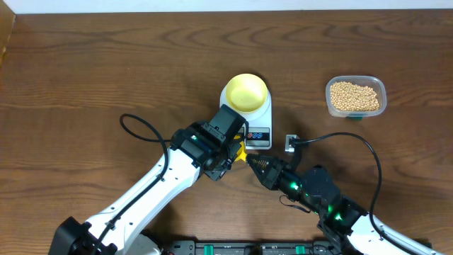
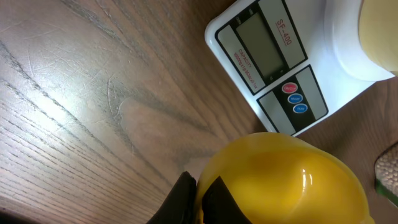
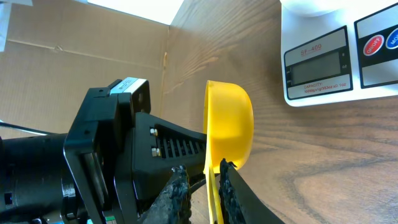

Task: Scoop item into bowl and weigh 50g on scale
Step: 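Grasp the scoop handle with right gripper, release left gripper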

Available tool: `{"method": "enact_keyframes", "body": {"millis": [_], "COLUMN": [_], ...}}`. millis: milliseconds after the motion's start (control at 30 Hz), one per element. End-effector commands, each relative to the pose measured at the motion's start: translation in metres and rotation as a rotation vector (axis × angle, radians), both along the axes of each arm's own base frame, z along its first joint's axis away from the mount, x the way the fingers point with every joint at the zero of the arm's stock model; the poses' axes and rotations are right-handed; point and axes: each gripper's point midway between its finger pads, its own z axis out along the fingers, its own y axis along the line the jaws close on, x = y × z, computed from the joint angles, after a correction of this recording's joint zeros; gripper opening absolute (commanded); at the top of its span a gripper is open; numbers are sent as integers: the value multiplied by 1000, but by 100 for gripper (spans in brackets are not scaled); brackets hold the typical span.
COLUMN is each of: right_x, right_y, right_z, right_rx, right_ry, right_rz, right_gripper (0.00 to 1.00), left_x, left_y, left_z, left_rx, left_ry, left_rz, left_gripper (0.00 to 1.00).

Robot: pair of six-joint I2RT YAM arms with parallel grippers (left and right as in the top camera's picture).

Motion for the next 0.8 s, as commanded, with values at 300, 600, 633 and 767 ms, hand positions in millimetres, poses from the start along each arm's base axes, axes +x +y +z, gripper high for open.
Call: {"method": "enact_keyframes", "body": {"millis": [300, 600, 633, 767], "right_x": [-3, -5, -5, -5], "right_y": [8, 8, 8, 7], "right_z": [8, 5, 4, 1], "right_rx": [6, -2, -3, -14], "right_ry": [-19, -7, -6, 3], "right_rz": [40, 48, 48, 47], "right_gripper": [9, 1, 1, 1], "left_x": [-3, -4, -4, -4], "left_y": [1, 2, 2, 3], "left_z": [-3, -3, -3, -3], "left_rx": [14, 19, 19, 20], "left_ry": [9, 14, 15, 14], "left_rz": [-19, -20, -20, -19], "left_gripper": [7, 7, 7, 30]}}
